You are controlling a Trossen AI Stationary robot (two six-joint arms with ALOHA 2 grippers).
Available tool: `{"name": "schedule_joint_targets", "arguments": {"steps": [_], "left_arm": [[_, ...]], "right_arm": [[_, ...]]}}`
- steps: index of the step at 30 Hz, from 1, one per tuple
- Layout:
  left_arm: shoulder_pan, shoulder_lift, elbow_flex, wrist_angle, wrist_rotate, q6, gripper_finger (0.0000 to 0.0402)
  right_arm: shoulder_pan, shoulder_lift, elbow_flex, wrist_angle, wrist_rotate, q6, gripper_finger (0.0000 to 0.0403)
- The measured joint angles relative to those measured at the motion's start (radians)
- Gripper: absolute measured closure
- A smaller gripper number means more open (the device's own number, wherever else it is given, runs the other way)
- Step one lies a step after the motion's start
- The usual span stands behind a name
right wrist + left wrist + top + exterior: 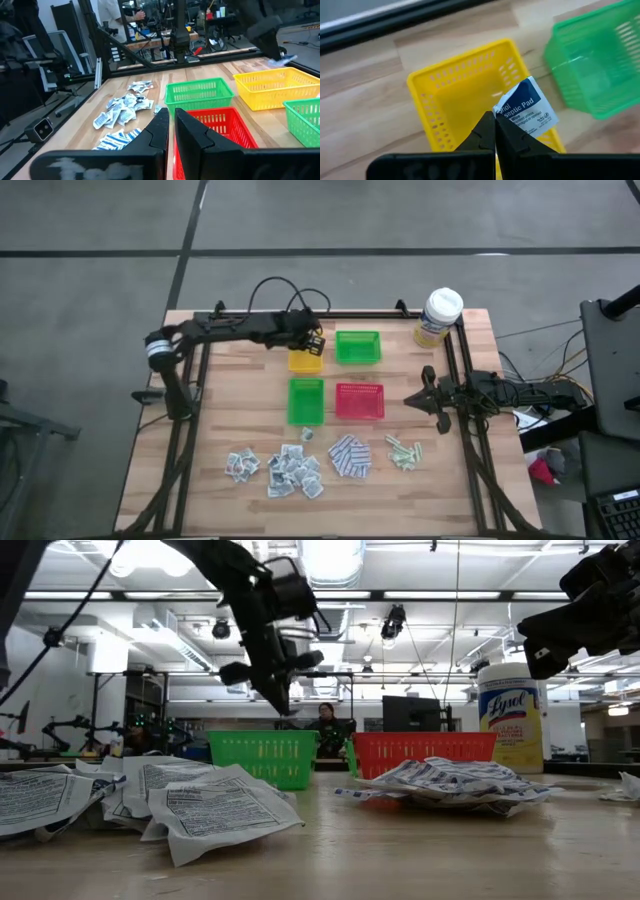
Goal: Pick & Place First Aid Supplies
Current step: Put the blue alcohol pad into the yellow bin
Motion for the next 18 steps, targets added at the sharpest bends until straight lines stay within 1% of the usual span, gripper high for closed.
{"name": "schedule_joint_targets", "arguments": {"steps": [4, 9, 18], "left_arm": [[0.016, 0.051, 0.047, -0.065, 0.012, 0.001, 0.0401], [0.022, 0.109, 0.089, -0.101, 0.028, 0.001, 0.0401], [0.023, 0.149, 0.091, -0.153, 0.042, -0.024, 0.0401]], "right_arm": [[0.0, 0.0, 0.0, 0.0, 0.0, 0.0, 0.0374], [0.0, 0.0, 0.0, 0.0, 0.0, 0.0, 0.0374], [0.0, 0.0, 0.0, 0.0, 0.0, 0.0, 0.0374]]}}
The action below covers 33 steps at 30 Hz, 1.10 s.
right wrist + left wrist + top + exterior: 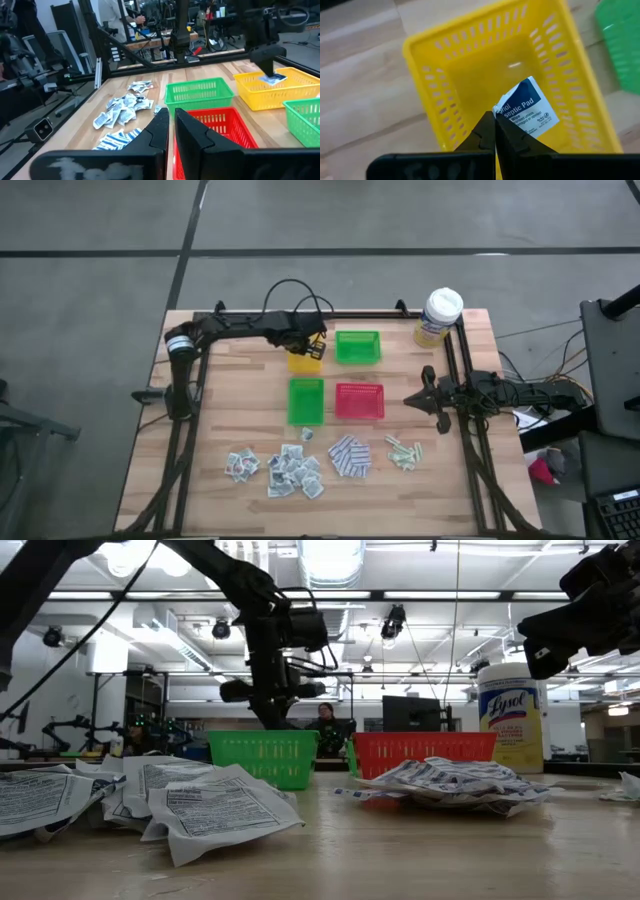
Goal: Pick & Place First Aid Supplies
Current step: Put the blue alcohol pad into the yellow bin
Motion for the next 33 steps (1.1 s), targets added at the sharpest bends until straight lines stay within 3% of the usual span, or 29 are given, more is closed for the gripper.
{"name": "schedule_joint_targets", "arguments": {"steps": [33], "left_arm": [[-0.001, 0.038, -0.064, 0.142, 0.009, -0.014, 0.0401]], "right_arm": [[0.0, 0.0, 0.0, 0.0, 0.0, 0.0, 0.0374]]}}
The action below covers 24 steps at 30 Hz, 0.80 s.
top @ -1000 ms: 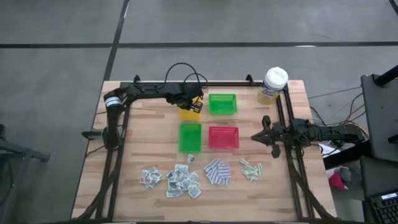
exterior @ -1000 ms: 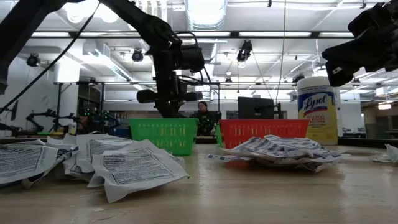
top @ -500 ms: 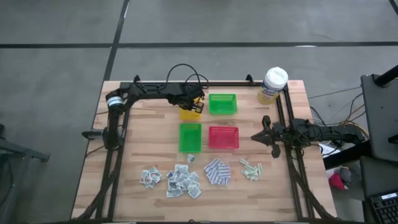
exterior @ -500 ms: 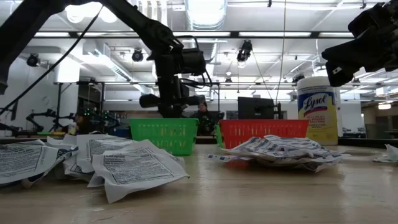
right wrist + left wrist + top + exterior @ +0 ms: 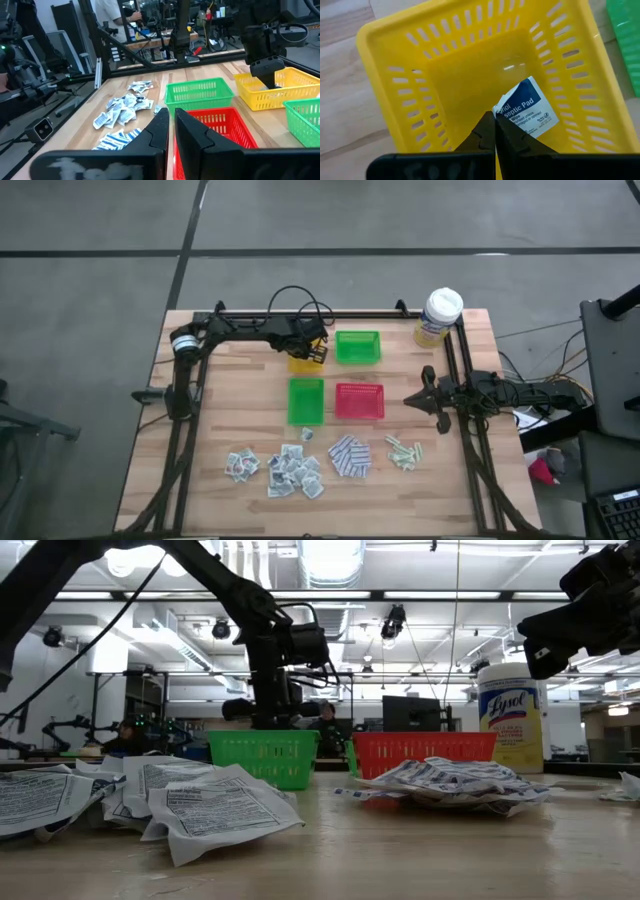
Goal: Pick & Place First Aid Supplies
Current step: Put the blue alcohol pad into the yellow bin
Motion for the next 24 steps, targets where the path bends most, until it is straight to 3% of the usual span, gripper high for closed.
{"name": "schedule_joint_targets", "arguments": {"steps": [8, 18, 24], "left_arm": [[0.0, 0.0, -0.002, 0.004, 0.0, -0.005, 0.0394], [0.0, -0.001, -0.002, 0.006, -0.004, 0.017, 0.0286], [-0.002, -0.042, -0.002, 0.004, -0.004, 0.079, 0.0263]], "right_arm": [[0.0, 0.0, 0.0, 0.0, 0.0, 0.0, 0.0374], [0.0, 0.0, 0.0, 0.0, 0.0, 0.0, 0.0374], [0.0, 0.0, 0.0, 0.0, 0.0, 0.0, 0.0374]]}}
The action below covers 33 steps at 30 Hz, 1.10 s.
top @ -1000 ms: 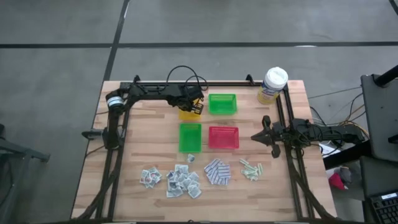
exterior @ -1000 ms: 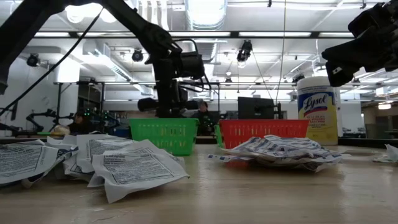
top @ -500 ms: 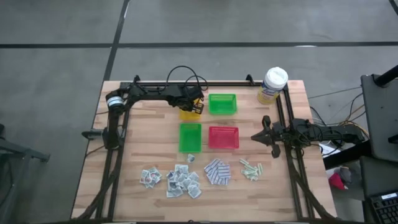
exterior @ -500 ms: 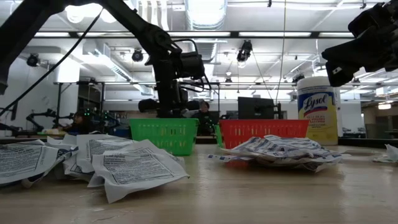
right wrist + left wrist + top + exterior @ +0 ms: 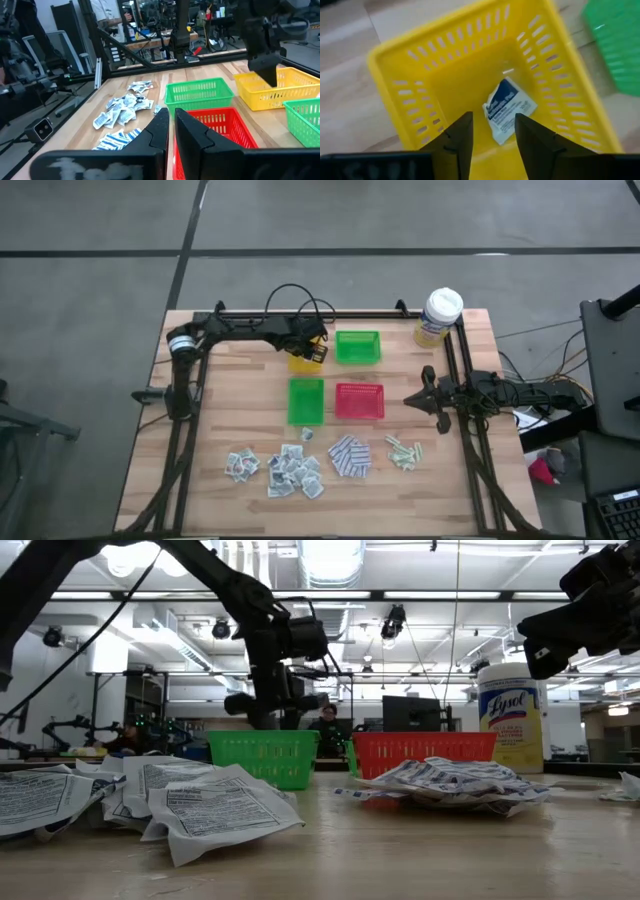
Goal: Pick & Place First Aid Supplies
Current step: Put the blue alcohol pad into the yellow bin
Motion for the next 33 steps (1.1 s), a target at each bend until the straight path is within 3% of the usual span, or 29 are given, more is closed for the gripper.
{"name": "schedule_joint_targets", "arguments": {"steps": [8, 20, 33], "left_arm": [[-0.045, -0.099, 0.0, -0.039, -0.034, 0.013, 0.0262], [-0.236, -0.211, 0.0, -0.31, -0.129, -0.06, 0.0262], [-0.43, -0.326, -0.104, -0.391, -0.009, -0.434, 0.0262]], "right_arm": [[0.0, 0.0, 0.0, 0.0, 0.0, 0.0, 0.0374], [0.0, 0.0, 0.0, 0.0, 0.0, 0.0, 0.0374], [0.0, 0.0, 0.0, 0.0, 0.0, 0.0, 0.0374]]}}
